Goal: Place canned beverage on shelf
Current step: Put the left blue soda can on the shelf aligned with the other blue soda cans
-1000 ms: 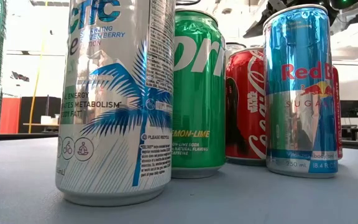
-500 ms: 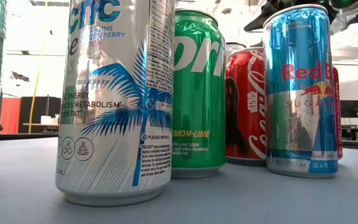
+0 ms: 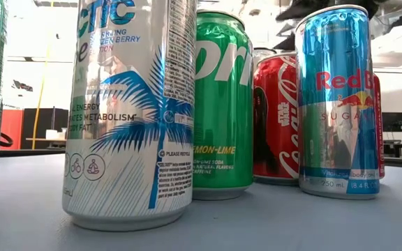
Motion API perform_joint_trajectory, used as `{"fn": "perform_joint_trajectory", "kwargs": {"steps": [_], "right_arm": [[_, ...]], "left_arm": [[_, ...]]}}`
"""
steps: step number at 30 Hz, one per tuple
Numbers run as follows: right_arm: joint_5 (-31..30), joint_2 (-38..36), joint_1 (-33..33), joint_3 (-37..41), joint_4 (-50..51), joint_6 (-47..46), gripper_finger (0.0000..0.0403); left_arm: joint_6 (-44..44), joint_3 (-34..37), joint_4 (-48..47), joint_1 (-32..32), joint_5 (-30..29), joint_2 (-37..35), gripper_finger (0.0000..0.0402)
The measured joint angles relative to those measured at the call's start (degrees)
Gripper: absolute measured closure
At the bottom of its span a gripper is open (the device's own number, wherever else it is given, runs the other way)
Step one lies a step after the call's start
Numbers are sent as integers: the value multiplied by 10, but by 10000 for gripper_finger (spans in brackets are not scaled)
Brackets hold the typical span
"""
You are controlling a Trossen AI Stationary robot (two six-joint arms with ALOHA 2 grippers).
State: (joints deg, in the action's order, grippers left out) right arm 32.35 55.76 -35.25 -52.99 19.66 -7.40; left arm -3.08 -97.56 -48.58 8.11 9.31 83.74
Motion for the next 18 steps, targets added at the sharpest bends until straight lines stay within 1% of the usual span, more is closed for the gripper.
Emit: {"fn": "perform_joint_trajectory", "kwargs": {"steps": [3, 6, 11, 15, 18], "right_arm": [[7, 0, 13, -28, 26, -9, 40], [6, 0, 24, -56, 50, -11, 40], [5, 0, 44, -77, 74, -11, 40], [5, 0, 66, -78, 90, -2, 40], [1, 1, 83, -78, 99, 12, 40]], "left_arm": [[-33, 1, 0, 39, -43, 3, 217], [-80, 0, -2, 71, -90, 7, 197], [-170, 0, -73, 128, -101, 8, 192], [-278, 0, -146, 188, -107, 8, 191], [-356, 0, -171, 227, -114, 13, 191]]}}
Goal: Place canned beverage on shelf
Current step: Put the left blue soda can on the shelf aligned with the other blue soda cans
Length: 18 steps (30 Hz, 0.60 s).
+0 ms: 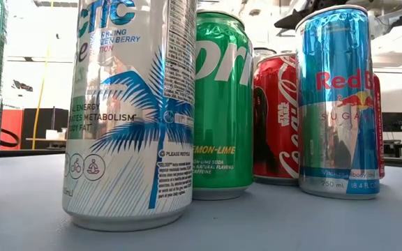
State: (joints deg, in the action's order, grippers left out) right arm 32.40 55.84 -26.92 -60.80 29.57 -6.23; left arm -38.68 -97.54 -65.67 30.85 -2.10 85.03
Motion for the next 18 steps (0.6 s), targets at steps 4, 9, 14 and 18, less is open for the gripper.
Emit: {"fn": "perform_joint_trajectory", "kwargs": {"steps": [4, 9, 14, 18], "right_arm": [[-18, 6, 21, 0, 2, 7, 40], [-37, 8, 38, 0, 1, 18, 40], [-42, 8, 44, 0, 0, 19, 40], [-43, 8, 43, 0, 0, 23, 40]], "left_arm": [[-79, 1, -16, 42, -6, 10, 191], [-132, 1, -27, 91, -1, 38, 191], [-159, 1, -27, 131, 19, 69, 191], [-173, 1, -52, 159, 4, 90, 191]]}}
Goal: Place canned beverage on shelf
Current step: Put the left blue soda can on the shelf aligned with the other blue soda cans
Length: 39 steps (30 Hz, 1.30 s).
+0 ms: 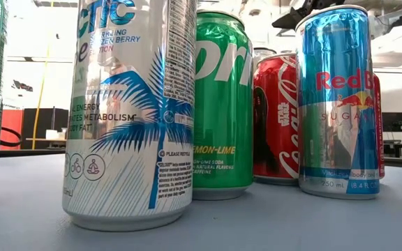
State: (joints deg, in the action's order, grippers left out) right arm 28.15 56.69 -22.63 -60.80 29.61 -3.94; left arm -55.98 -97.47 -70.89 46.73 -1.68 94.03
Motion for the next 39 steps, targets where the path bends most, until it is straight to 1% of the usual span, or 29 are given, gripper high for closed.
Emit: {"fn": "perform_joint_trajectory", "kwargs": {"steps": [4, 7, 9, 17, 20, 24, 28, 30, 32, 35, 39], "right_arm": [[-2, 0, 0, 0, 0, 10, 40], [-2, 0, 0, 0, 0, 10, 40], [-7, 0, 0, 0, -1, 11, 40], [-30, 0, 0, 0, 0, 14, 40], [-31, 0, 0, 0, -1, 18, 40], [-33, 0, 0, 0, -1, 29, 40], [-38, 0, 0, 0, -1, 30, 40], [-47, 0, 0, 0, -1, 30, 40], [-58, 0, 0, 0, -1, 31, 40], [-62, 0, 0, 0, -1, 31, 40], [-62, 0, 0, 0, -1, 31, 40]], "left_arm": [[-60, 2, -13, 20, -40, 11, 191], [-88, 2, -14, 24, -58, 18, 191], [-95, 3, -16, 26, -59, 19, 191], [-124, 2, -13, 2, -67, 20, 191], [-125, 3, -13, -11, -62, 20, 191], [-123, 3, -19, -36, -22, 20, 191], [-112, 3, -23, -45, 4, 20, 190], [-115, 3, -28, -45, 27, 20, 182], [-123, 3, -35, -44, 29, 18, 166], [-133, 3, -42, -44, 16, 15, 132], [-135, 2, -42, -26, -13, 15, 83]]}}
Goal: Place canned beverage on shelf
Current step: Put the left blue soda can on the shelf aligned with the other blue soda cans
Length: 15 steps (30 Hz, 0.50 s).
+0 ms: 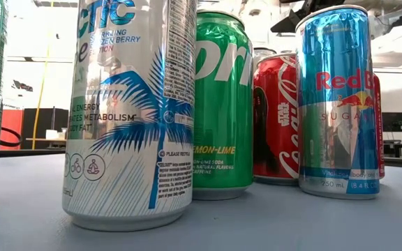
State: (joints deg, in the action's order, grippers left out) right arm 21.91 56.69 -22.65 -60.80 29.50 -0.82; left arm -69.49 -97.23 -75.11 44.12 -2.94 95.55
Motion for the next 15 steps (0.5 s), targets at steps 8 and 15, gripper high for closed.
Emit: {"fn": "perform_joint_trajectory", "kwargs": {"steps": [8, 15], "right_arm": [[0, 0, 0, 0, 0, 0, 40], [-16, 0, 0, 0, -3, -2, 40]], "left_arm": [[-83, 0, 10, 36, -63, 1, 34], [-129, 0, 14, 61, -80, 2, 33]]}}
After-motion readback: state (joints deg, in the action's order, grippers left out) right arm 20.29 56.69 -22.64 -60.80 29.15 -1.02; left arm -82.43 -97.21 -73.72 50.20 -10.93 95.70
